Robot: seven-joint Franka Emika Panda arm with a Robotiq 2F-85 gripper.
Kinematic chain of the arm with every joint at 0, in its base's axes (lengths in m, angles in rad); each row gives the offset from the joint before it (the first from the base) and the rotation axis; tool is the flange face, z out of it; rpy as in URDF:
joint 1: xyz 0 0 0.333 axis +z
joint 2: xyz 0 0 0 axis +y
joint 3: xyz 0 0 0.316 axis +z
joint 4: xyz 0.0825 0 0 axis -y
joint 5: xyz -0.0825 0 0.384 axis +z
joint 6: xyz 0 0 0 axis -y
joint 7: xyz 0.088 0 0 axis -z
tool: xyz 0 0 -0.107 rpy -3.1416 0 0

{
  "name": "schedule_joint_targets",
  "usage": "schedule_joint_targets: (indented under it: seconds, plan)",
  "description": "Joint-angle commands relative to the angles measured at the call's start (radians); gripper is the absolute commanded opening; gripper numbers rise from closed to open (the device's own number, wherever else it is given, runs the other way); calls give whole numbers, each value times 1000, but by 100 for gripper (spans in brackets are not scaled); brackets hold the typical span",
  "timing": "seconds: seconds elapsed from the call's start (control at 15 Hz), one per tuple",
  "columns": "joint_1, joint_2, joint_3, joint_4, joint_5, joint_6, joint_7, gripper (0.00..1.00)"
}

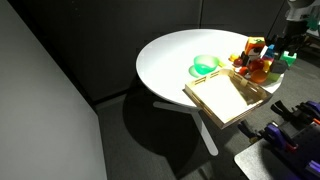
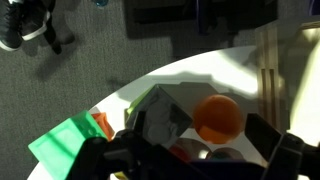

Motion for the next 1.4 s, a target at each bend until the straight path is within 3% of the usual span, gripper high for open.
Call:
schedule_joint_targets:
  seconds: [0.0, 0.8, 1.33]
  plan:
    - [-29, 7, 8, 23, 52, -29, -91, 100]
    - [-24, 25, -44, 34, -139, 185, 79, 100]
    - [-15, 27, -35, 22, -165, 209, 116, 100]
